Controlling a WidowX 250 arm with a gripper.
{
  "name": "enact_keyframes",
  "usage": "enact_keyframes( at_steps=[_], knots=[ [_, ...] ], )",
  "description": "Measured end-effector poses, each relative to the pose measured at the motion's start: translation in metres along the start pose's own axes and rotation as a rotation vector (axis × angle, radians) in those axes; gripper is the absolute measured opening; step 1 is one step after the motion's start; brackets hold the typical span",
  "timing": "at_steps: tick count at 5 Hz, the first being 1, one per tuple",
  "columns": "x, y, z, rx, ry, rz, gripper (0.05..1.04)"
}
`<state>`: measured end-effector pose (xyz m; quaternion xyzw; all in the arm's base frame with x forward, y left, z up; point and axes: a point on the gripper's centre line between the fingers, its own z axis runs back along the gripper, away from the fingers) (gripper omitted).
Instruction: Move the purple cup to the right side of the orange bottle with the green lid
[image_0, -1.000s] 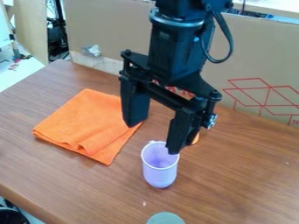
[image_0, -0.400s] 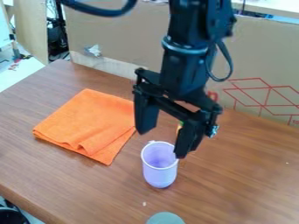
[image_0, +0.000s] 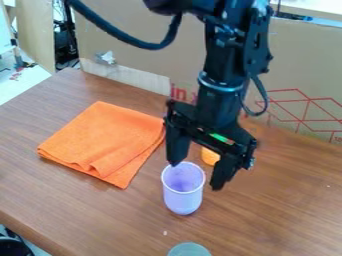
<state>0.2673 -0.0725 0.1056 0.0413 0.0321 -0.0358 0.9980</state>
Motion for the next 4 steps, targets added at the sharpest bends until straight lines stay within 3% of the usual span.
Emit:
enact_keyframes(
  at_steps=[1, 4],
  knots=[
    [0.015, -0.006, -0.016, -0.006, 0.011, 0.016, 1.001],
    [0.021, -0.003, -0.053, -0.006, 0.132, 0.080, 0.964]
  ],
)
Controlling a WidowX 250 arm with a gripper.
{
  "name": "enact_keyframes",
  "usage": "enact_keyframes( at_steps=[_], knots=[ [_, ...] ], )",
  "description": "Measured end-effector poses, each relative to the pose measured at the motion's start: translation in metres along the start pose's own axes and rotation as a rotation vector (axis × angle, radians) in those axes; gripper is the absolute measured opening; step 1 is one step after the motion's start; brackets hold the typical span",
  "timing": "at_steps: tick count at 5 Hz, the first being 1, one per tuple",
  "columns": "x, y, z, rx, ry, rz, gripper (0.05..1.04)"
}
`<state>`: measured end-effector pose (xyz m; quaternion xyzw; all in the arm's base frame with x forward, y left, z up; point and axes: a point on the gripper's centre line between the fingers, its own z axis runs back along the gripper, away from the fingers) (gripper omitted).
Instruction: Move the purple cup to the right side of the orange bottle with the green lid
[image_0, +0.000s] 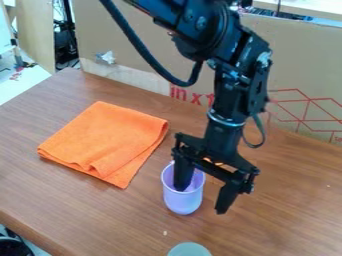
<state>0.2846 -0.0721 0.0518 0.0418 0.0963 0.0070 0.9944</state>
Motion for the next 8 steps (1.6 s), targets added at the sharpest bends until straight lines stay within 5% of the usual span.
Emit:
enact_keyframes(
  at_steps=[3, 4, 6, 8],
  knots=[
    [0.000, -0.002, -0.004, -0.017, -0.008, -0.003, 0.169],
    [-0.004, -0.003, -0.003, -0.023, 0.015, -0.012, 0.094],
    [0.056, -0.052, 0.073, -0.059, -0.152, -0.252, 0.093],
    [0.103, -0.091, 0.070, -0.071, -0.076, -0.363, 0.093]
  ],
)
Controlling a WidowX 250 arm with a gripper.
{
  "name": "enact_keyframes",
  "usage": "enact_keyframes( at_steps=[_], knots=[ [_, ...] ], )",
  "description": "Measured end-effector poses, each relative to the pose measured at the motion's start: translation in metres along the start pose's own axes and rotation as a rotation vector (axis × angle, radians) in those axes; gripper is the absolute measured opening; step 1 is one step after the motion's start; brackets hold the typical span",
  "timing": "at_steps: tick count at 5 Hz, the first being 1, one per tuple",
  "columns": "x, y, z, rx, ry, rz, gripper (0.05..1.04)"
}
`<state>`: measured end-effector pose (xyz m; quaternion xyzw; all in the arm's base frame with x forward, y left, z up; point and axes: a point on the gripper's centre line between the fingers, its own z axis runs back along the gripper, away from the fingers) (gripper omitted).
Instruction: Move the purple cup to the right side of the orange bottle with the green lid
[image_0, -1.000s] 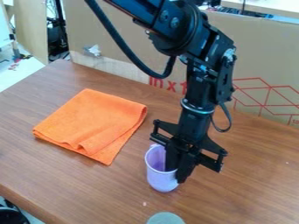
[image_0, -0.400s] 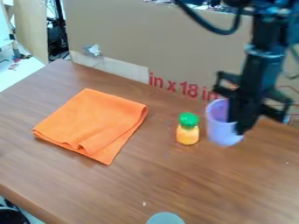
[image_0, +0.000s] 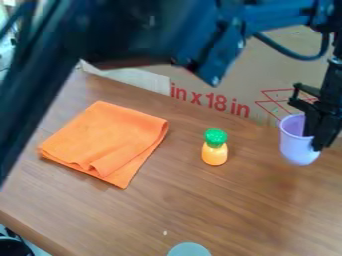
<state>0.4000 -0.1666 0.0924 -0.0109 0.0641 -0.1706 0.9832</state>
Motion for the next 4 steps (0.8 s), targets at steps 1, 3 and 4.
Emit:
enact_keyframes(
  at_steps=[1, 3, 4],
  knots=[
    [-0.003, -0.005, -0.020, -0.041, 0.075, -0.014, 0.093],
    [-0.037, -0.010, -0.043, -0.089, 0.119, 0.029, 0.092],
    [-0.042, -0.013, -0.046, -0.119, 0.080, 0.032, 0.115]
  ],
)
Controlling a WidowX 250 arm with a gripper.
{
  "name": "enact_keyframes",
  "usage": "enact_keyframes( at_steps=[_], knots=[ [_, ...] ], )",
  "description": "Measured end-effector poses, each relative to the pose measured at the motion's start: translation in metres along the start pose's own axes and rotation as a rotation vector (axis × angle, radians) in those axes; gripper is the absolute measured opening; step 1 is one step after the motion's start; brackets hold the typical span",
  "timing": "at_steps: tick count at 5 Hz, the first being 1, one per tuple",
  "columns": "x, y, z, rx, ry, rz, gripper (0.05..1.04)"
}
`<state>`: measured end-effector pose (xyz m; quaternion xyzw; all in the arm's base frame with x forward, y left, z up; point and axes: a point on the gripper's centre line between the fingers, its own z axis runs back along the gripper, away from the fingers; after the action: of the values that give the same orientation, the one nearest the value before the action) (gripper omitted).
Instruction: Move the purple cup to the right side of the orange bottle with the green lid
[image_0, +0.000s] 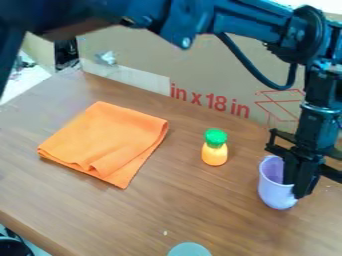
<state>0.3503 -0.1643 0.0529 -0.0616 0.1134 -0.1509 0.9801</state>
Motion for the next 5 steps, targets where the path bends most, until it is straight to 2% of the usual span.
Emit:
enact_keyframes(
  at_steps=[1, 2, 3, 4, 5],
  knots=[
    [0.001, 0.003, 0.004, -0.003, -0.032, 0.008, 0.324],
    [-0.003, 0.001, 0.042, 0.009, -0.133, 0.001, 0.595],
    [-0.035, 0.009, 0.071, 0.081, -0.141, 0.042, 0.917],
    [-0.083, 0.016, 0.077, 0.124, -0.072, 0.097, 1.014],
    [-0.129, 0.034, 0.072, 0.153, -0.024, 0.181, 1.010]
  ],
)
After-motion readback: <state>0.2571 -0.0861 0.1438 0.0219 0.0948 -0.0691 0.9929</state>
